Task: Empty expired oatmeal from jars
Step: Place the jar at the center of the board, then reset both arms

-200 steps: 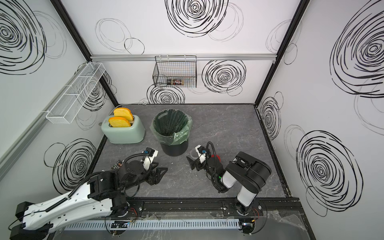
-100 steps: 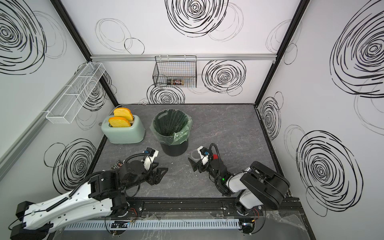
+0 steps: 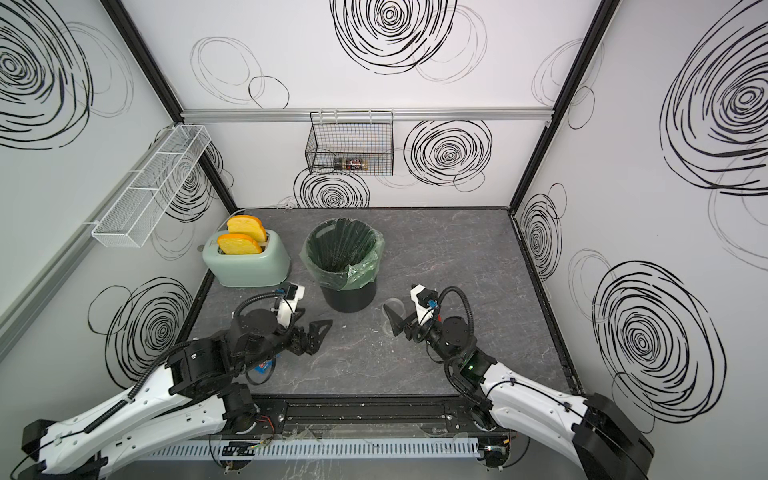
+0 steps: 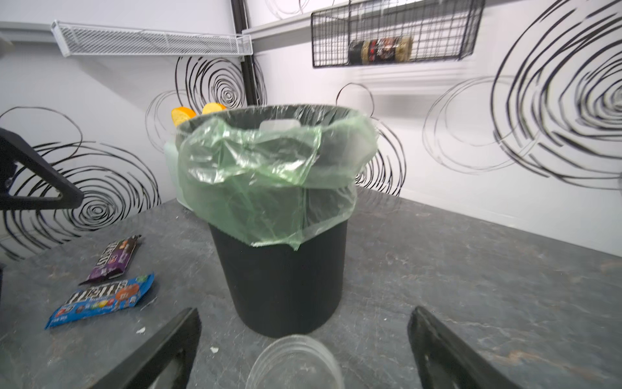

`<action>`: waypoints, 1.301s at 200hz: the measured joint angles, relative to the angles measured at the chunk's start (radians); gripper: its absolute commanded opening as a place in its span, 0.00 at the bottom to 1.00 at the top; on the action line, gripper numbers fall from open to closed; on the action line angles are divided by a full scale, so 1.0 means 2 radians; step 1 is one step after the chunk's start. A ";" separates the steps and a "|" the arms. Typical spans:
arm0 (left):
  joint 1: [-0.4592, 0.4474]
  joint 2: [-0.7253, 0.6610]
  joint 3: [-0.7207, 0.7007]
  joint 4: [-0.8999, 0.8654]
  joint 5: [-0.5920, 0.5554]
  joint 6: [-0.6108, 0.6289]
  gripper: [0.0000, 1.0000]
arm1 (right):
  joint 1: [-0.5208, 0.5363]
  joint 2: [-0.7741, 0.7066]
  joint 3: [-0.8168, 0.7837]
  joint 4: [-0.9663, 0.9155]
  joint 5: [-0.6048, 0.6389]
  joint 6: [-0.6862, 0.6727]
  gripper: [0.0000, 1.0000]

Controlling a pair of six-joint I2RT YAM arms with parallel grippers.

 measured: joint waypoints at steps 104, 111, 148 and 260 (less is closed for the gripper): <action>0.401 0.049 -0.194 0.416 0.066 0.149 0.96 | -0.418 0.107 0.092 -0.055 0.003 0.062 0.98; 0.402 0.062 -0.219 0.454 0.061 0.158 0.96 | -0.419 0.118 0.072 -0.037 0.018 0.064 0.98; 0.405 0.172 -0.324 0.650 0.040 0.182 0.96 | -0.417 0.189 0.002 0.045 0.083 0.073 0.98; 0.387 0.409 -0.269 0.878 0.038 0.253 0.96 | -0.345 0.382 -0.064 0.345 0.053 -0.015 0.98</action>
